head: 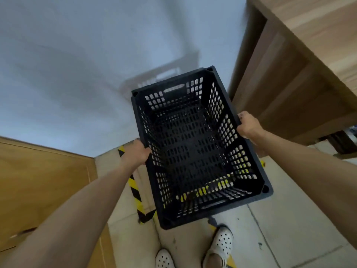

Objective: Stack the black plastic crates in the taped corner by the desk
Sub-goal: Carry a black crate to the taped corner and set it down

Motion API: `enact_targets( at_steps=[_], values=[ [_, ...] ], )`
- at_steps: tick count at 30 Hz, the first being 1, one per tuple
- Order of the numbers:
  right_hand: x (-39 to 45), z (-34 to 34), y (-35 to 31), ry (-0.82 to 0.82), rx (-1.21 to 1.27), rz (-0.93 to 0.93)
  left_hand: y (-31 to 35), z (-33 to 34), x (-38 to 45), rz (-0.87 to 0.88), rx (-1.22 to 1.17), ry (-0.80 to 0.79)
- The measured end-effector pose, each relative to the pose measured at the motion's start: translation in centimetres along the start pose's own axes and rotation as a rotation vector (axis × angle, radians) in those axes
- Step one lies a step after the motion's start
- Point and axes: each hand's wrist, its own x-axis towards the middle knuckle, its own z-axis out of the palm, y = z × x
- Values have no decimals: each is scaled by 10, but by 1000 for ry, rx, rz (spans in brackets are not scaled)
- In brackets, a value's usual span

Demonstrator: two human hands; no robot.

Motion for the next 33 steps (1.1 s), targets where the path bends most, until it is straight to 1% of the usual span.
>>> enact_targets(
  at_steps=[2,5,8,11,15,19,21,24,26,33],
  values=[
    [18,6,-6,25,68,-17,0,6,10,-41,-1,63],
    [40,17,-12,98,174,-67,3,13,20,-56,21,175],
    [49,25,-17,141,212,-146,12,15,25,-64,-14,256],
    [54,23,-22,178,153,-193,18,20,29,-78,-42,341],
    [66,20,-26,218,62,-275,14,34,34,-55,-72,483],
    [76,18,-23,221,32,-322,26,58,45,-113,-210,598],
    [77,19,-23,222,21,-355,29,64,52,-143,-276,618],
    [77,23,-29,251,36,-412,23,61,61,-128,-313,618],
    [76,24,-29,276,35,-417,20,59,66,-111,-323,622],
    [71,25,-29,286,19,-435,24,56,64,-115,-339,608]
  ],
)
